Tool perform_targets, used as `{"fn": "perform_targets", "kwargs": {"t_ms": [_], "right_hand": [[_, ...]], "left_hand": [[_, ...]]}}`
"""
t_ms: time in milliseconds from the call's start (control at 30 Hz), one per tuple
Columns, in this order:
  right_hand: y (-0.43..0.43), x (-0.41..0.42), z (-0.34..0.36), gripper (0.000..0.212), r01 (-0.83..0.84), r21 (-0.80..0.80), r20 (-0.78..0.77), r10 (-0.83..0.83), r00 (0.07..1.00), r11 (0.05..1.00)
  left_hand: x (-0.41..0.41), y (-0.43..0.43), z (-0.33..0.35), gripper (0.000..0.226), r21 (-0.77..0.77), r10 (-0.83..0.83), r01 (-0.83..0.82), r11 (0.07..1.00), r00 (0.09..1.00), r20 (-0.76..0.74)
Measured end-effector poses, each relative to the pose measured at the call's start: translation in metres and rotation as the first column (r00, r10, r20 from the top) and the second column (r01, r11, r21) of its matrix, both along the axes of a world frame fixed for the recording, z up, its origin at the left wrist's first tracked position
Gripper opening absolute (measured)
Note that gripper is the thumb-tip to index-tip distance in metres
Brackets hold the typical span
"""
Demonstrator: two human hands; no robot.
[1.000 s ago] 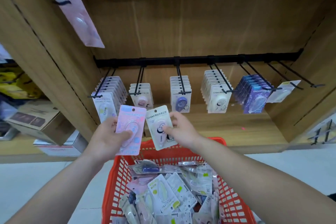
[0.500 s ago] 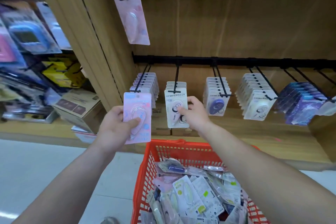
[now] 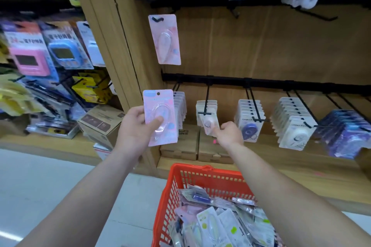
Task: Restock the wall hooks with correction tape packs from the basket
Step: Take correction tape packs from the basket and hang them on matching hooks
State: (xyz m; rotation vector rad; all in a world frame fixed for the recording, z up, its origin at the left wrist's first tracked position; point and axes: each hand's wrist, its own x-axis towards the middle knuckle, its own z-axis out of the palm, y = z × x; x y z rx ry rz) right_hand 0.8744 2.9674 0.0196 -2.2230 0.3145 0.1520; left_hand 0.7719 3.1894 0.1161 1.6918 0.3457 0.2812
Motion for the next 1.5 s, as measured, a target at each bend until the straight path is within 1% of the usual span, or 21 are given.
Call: {"fn": "perform_targets", "kwargs": {"t_ms": [67, 133, 200, 267, 433, 567, 633, 733, 867, 1133, 1233, 1500], "right_hand": [[-0.009, -0.016, 0.016, 0.029, -0.117, -0.095, 0.064, 0.124, 0.990, 0.989], [-0.020, -0.031, 0.034, 0.025, -0.227, -0.157, 0.121, 0.247, 0.961, 0.961], [-0.029, -0.044, 0.055, 0.022, -0.301, -0.189, 0.161, 0.332, 0.930, 0.935], [-0.035, -0.051, 0.073, 0.019, -0.343, -0.190, 0.183, 0.376, 0.908, 0.920], [-0.037, -0.055, 0.093, 0.018, -0.374, -0.171, 0.219, 0.405, 0.888, 0.912], [-0.029, -0.053, 0.093, 0.011, -0.399, -0.171, 0.250, 0.432, 0.867, 0.901], [-0.025, -0.052, 0.091, 0.012, -0.419, -0.149, 0.247, 0.444, 0.861, 0.896], [-0.019, -0.053, 0.089, 0.015, -0.431, -0.170, 0.244, 0.462, 0.853, 0.886], [-0.015, -0.056, 0.089, 0.008, -0.429, -0.174, 0.256, 0.461, 0.850, 0.886], [-0.014, -0.058, 0.088, 0.009, -0.434, -0.193, 0.259, 0.472, 0.843, 0.880], [-0.013, -0.059, 0.087, 0.008, -0.435, -0.196, 0.258, 0.474, 0.842, 0.879], [-0.016, -0.059, 0.087, 0.009, -0.434, -0.194, 0.261, 0.473, 0.842, 0.880]], "left_hand": [[0.010, 0.000, 0.016, 0.027, -0.006, -0.023, 0.023, 1.000, 0.998, 0.052], [0.024, 0.000, 0.033, 0.024, 0.055, -0.034, 0.028, 0.998, 0.993, 0.117], [0.040, -0.002, 0.051, 0.025, 0.106, -0.043, 0.024, 0.994, 0.982, 0.184], [0.053, -0.005, 0.068, 0.032, 0.113, -0.026, 0.000, 0.994, 0.973, 0.231], [0.072, -0.006, 0.097, 0.042, 0.073, 0.021, -0.046, 0.996, 0.951, 0.307], [0.077, -0.003, 0.101, 0.040, 0.061, 0.034, -0.056, 0.997, 0.947, 0.320], [0.075, 0.000, 0.097, 0.040, 0.050, 0.034, -0.053, 0.997, 0.946, 0.323], [0.073, 0.004, 0.092, 0.042, 0.029, 0.041, -0.053, 0.998, 0.947, 0.320], [0.074, 0.005, 0.093, 0.043, 0.019, 0.049, -0.058, 0.998, 0.949, 0.312], [0.070, 0.006, 0.093, 0.043, 0.005, 0.016, -0.019, 1.000, 0.947, 0.321], [0.073, 0.006, 0.099, 0.046, 0.015, 0.034, -0.041, 0.999, 0.947, 0.320], [0.086, 0.002, 0.112, 0.042, 0.122, 0.032, -0.070, 0.990, 0.956, 0.292]]}}
